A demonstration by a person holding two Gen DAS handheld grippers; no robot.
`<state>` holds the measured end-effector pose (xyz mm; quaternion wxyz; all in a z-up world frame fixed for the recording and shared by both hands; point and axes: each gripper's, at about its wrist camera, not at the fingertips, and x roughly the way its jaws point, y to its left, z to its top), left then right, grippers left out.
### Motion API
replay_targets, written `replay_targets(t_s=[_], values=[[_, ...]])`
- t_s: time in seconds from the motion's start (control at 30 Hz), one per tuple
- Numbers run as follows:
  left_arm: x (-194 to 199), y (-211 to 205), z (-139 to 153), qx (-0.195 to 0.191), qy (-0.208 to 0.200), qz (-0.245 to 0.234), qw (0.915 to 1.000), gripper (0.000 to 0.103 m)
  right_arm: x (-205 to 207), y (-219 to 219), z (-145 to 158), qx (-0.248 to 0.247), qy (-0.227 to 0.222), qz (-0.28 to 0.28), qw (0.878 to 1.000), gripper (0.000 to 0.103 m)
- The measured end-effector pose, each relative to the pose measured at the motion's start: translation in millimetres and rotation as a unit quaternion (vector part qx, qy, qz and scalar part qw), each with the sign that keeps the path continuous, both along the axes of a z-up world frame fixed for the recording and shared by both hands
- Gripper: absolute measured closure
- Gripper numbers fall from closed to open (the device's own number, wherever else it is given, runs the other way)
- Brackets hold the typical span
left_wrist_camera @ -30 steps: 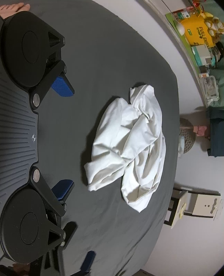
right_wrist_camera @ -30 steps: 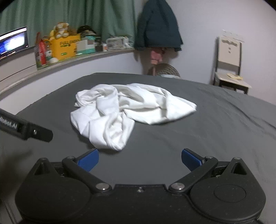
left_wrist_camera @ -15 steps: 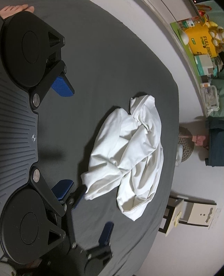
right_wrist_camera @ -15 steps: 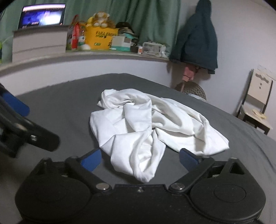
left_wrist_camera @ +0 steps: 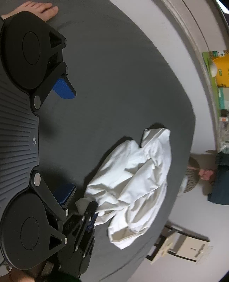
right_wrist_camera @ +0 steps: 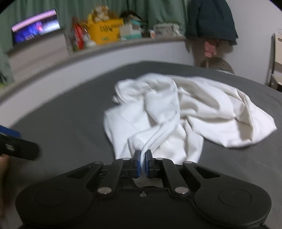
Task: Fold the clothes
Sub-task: 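Grasp the white shirt edge with the right gripper and pull it out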
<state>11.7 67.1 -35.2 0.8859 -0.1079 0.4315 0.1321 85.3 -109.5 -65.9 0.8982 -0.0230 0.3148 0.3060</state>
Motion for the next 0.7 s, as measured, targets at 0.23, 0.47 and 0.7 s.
replay_targets(t_s=[0.23, 0.47, 0.7], values=[[1.3, 5.6, -5.5, -0.017, 0.006, 0.021, 0.9996, 0.000, -31.3, -32.1, 43.0, 0.086, -0.043, 0.061, 0.994, 0.097], [4.2, 15.3, -0.9, -0.057, -0.006, 0.032, 0.9978, 0.000, -73.8, -61.6, 71.1, 0.091, -0.083, 0.149, 0.981, 0.098], [10.2, 11.0, -0.1, -0.063, -0.018, 0.003, 0.9979, 0.000, -152.0, -94.4, 66.5, 0.050, -0.061, 0.260, 0.962, 0.098]])
